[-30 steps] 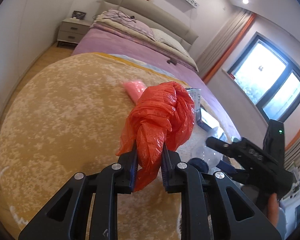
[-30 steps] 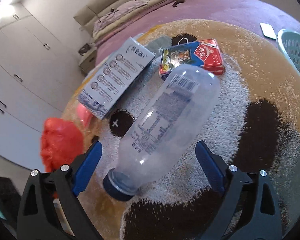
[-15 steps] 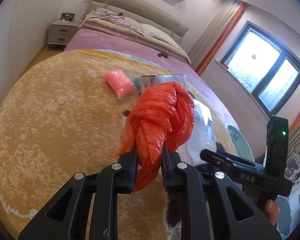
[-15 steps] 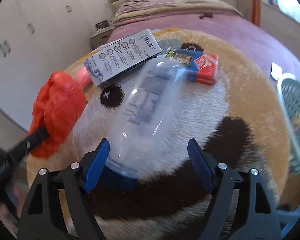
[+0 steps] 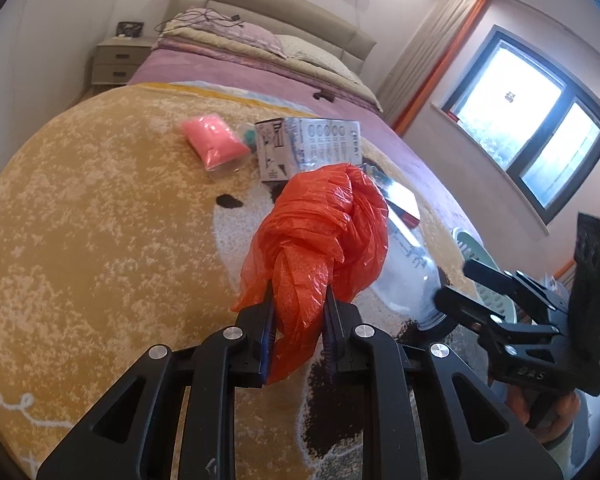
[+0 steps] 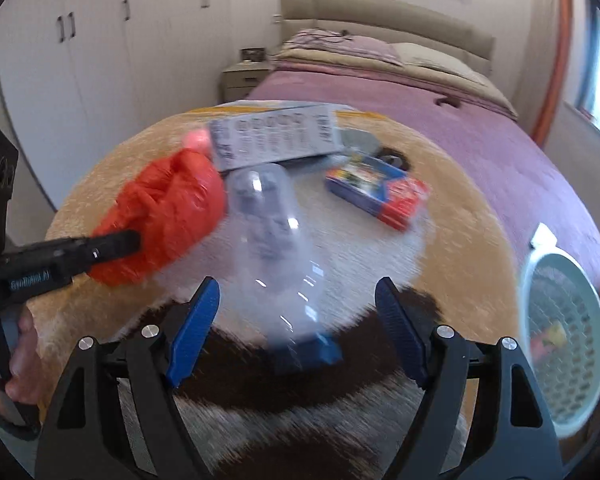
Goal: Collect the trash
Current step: 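Hold the red bag in the left gripper while the right grasps the clear bottle, then carry the red bag and clear bottle over the blue basket and release both, then grasp the pink bag with the left gripper while the right grasps the tiger-print box, then carry the pink bag and tiger-print box over the basket and release both, then grasp the teal packet with the left gripper while the right grasps the dark blue carton, then carry the teal packet and blue carton over the basket and release both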
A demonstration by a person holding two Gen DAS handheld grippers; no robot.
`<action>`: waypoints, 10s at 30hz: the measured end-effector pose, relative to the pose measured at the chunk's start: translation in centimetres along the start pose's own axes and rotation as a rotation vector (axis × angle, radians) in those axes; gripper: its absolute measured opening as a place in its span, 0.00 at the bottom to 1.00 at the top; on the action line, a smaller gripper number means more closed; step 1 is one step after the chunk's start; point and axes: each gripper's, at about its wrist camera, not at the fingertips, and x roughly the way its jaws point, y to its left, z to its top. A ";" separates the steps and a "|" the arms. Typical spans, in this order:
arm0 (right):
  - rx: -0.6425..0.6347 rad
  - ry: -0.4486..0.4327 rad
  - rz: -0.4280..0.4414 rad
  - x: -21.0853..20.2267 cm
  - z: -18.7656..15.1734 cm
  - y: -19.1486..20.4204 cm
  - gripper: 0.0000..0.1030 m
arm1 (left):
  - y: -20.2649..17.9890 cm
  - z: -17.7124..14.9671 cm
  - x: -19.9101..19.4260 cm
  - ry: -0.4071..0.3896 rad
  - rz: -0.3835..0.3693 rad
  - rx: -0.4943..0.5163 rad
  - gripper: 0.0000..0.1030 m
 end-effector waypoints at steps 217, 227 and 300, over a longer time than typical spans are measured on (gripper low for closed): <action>0.777 -0.174 -0.205 -8.6 -14.6 -34.0 0.64 | -31.1 -0.8 18.0 0.228 -0.296 0.430 0.66; 0.647 -0.194 -0.142 -8.6 -10.6 -28.2 0.64 | -25.6 1.1 12.1 0.130 -0.385 0.283 0.64; 0.225 -0.151 -0.134 2.0 2.8 -3.7 0.34 | -3.0 10.2 7.9 -0.103 0.066 0.184 0.45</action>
